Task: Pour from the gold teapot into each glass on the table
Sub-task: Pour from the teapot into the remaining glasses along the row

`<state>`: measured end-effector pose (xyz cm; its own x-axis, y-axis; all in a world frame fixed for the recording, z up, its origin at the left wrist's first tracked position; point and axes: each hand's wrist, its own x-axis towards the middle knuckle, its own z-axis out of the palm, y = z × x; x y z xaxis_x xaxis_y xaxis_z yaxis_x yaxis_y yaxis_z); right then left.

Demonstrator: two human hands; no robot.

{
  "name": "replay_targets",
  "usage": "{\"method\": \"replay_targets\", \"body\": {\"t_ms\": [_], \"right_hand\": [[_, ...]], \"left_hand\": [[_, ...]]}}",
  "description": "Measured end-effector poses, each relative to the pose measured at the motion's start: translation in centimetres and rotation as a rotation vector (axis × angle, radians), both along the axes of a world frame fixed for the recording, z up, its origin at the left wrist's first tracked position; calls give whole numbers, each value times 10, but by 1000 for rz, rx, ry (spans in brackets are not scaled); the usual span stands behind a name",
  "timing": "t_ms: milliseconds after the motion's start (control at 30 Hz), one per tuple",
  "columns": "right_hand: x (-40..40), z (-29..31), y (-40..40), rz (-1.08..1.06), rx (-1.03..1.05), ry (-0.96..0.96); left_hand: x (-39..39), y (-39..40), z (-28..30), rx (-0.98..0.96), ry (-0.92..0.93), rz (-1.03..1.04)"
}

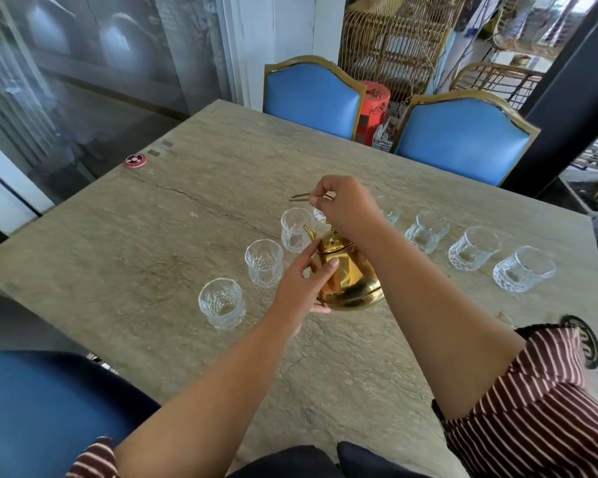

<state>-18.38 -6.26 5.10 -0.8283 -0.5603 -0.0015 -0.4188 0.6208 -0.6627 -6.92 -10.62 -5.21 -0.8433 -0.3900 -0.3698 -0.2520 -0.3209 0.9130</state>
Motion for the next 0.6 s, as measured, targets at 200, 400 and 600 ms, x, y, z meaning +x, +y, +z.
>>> {"method": "replay_targets", "body": {"t_ms": [200,400,600], "right_hand": [[1,1,0,-13,34,6],[3,3,-1,-11,34,13],[5,5,-3,-8,43,2]], "left_hand": [[2,0,1,17,3,-7],[3,0,2,24,-10,-2],[5,-1,3,37,-21,6]]}}
